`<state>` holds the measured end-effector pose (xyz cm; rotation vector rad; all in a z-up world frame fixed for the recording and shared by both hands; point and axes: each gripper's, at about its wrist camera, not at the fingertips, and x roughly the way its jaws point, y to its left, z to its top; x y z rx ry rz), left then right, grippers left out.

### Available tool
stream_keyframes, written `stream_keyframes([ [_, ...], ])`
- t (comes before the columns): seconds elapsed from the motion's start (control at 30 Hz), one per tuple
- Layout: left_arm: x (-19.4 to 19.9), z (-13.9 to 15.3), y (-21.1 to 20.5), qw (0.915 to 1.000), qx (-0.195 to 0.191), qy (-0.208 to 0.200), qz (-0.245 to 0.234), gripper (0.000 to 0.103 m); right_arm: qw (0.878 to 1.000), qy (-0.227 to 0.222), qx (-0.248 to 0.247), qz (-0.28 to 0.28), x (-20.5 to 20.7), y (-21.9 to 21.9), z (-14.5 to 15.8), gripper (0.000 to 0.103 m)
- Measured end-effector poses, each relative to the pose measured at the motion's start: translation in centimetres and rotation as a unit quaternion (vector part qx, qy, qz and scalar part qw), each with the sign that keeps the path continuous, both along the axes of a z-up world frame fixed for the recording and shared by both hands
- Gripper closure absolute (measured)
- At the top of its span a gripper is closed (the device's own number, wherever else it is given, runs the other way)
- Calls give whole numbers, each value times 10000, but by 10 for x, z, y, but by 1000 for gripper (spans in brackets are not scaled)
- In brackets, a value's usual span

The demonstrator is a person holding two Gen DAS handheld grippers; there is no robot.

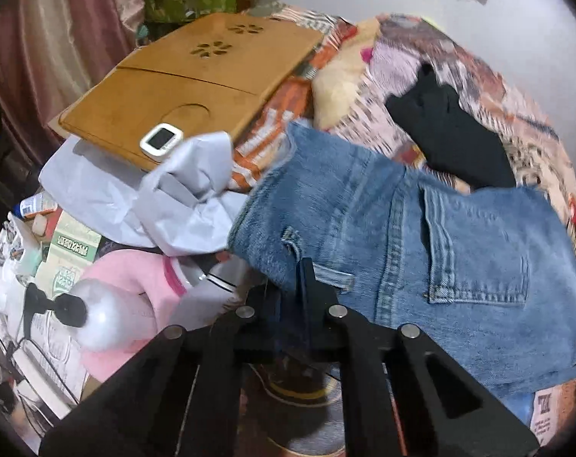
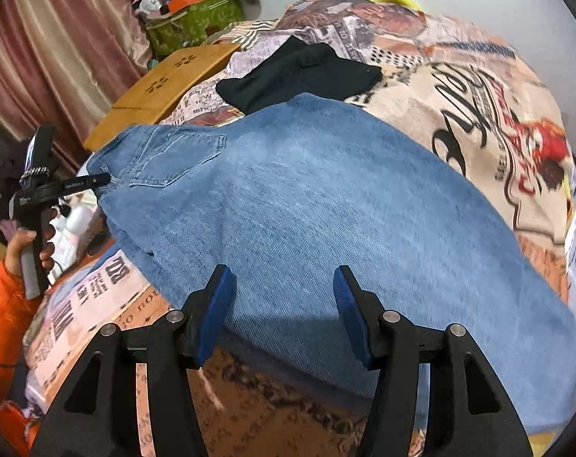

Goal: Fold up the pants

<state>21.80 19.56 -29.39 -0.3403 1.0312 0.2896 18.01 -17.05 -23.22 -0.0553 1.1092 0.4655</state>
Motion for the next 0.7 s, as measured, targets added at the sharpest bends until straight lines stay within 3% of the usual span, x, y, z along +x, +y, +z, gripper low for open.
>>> stream_keyframes([
  [0.13, -6, -12, 16, 9992, -359, 45, 147, 90, 10000, -40, 45, -49, -6, -4, -2, 51],
  [0.27, -10, -29, 3, 9996, -75, 272, -34, 86, 9998, -4, 150, -139, -10, -12, -2, 50],
  [0.37, -13, -25, 0, 9994, 25, 295, -165, 84, 9996, 26, 184, -200, -16, -23, -2, 45],
  [0.47, -16, -14, 0, 9983, 266, 425, -310, 72, 9988, 84, 277, -400, -25, -39, -3, 44],
  [0.53, -18, -4, -2, 9961, 639, 472, -376, 58, 9985, 71, 109, -523, -33, -50, -2, 44],
  [0.67, -21, 23, -9, 9924, 1081, 300, -499, 43, 9962, 93, -52, -866, -43, -77, -1, 43],
  [0.7, -19, 33, -14, 9913, 1182, 216, -538, 35, 9951, 127, -63, -978, -44, -83, -1, 43],
])
